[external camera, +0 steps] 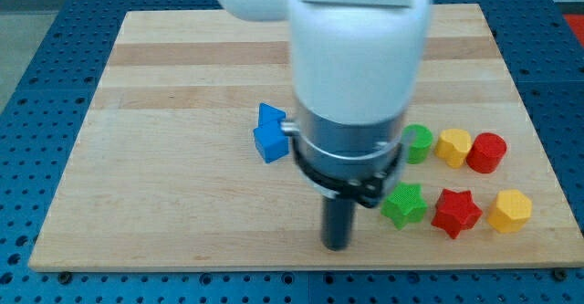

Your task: Slide the green star to the green circle

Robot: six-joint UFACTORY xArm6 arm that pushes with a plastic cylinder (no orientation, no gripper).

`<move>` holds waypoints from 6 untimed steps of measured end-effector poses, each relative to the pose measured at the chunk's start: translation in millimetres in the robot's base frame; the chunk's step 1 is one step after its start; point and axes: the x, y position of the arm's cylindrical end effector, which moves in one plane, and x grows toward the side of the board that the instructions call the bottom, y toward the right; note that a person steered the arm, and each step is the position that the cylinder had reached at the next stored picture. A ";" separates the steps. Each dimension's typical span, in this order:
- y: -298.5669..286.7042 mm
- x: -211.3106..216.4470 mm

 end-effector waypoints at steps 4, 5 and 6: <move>57.4 -20.6; 58.3 -34.9; 64.3 -49.0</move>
